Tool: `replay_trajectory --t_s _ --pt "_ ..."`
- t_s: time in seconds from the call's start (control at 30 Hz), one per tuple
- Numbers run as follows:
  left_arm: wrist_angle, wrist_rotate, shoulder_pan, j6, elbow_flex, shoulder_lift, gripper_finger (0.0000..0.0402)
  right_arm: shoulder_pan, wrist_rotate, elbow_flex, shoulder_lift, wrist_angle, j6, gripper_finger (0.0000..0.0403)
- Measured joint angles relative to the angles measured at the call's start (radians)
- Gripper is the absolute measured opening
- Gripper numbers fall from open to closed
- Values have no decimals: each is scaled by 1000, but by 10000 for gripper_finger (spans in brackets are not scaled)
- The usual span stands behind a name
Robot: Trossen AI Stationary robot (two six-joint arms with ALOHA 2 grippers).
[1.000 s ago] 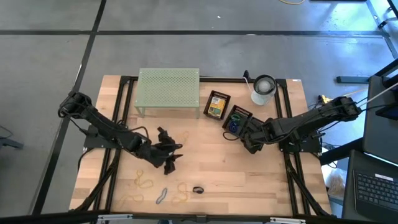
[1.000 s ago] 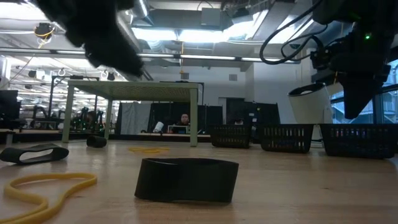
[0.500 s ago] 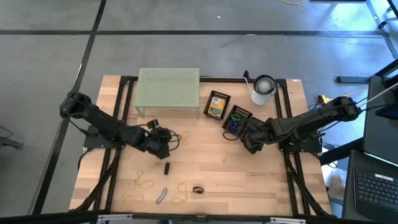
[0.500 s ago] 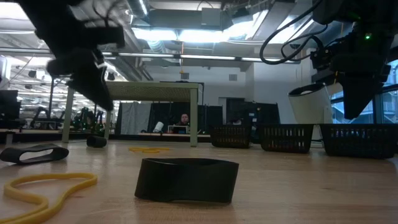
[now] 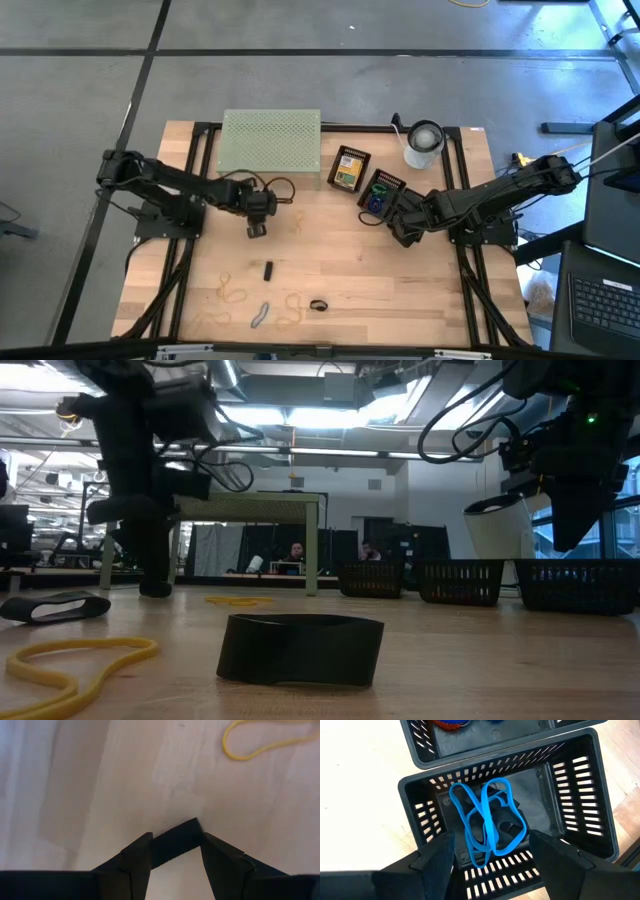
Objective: Pick & Place Office Desk Supplies
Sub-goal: Put the black rubber band into the bottom black bin
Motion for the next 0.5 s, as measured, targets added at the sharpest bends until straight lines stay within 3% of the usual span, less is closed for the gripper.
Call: replay_trajectory --t_s 0.2,0.3,0.5 --pt "19 70 94 297 0 0 162 0 0 0 0 1 6 256" --pt "29 164 142 323 0 17 162 0 0 0 0 6 5 256" --pt "54 230 198 361 3 101 162 0 3 0 0 20 5 256"
